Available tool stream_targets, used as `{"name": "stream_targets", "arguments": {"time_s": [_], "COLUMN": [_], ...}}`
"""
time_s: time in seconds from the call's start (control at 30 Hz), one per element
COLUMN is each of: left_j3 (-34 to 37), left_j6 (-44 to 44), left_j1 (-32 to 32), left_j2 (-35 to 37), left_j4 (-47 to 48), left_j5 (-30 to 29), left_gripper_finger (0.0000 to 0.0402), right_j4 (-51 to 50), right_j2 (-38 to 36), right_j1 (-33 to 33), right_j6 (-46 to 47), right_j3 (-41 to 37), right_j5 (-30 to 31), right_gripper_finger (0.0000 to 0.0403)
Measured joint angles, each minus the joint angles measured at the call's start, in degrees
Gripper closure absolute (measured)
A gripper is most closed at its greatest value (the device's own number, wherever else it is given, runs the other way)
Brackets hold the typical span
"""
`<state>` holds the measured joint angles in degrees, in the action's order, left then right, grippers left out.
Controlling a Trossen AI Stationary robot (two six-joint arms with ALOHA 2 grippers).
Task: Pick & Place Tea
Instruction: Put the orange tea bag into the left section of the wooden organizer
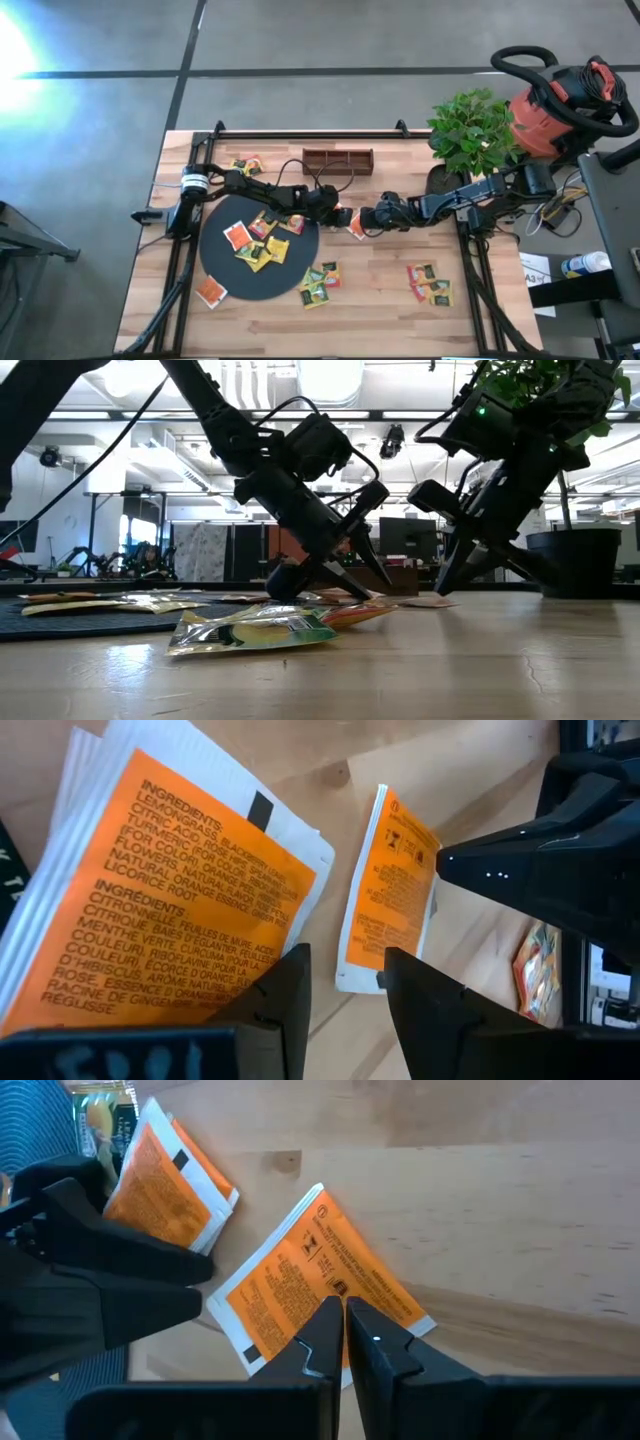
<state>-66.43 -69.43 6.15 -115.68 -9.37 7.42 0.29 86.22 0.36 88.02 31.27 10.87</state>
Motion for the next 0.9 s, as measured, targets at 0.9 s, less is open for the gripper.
{"name": "stream_targets", "arguments": {"time_s": [0.9], "left_j3": [0.00], "left_j6": [2.12], "left_j1": [-1.92], "left_j2": [0.00], "left_j4": [1.94], "left_j5": [0.77], "left_gripper_finger": [0.0296], "right_j4": [10.09], "right_j2": [8.91], "right_j1": [0.02], "right_j6": [-0.26], "right_j3": [1.62], "right_j5": [-2.55], "right_gripper_finger": [0.0385]}}
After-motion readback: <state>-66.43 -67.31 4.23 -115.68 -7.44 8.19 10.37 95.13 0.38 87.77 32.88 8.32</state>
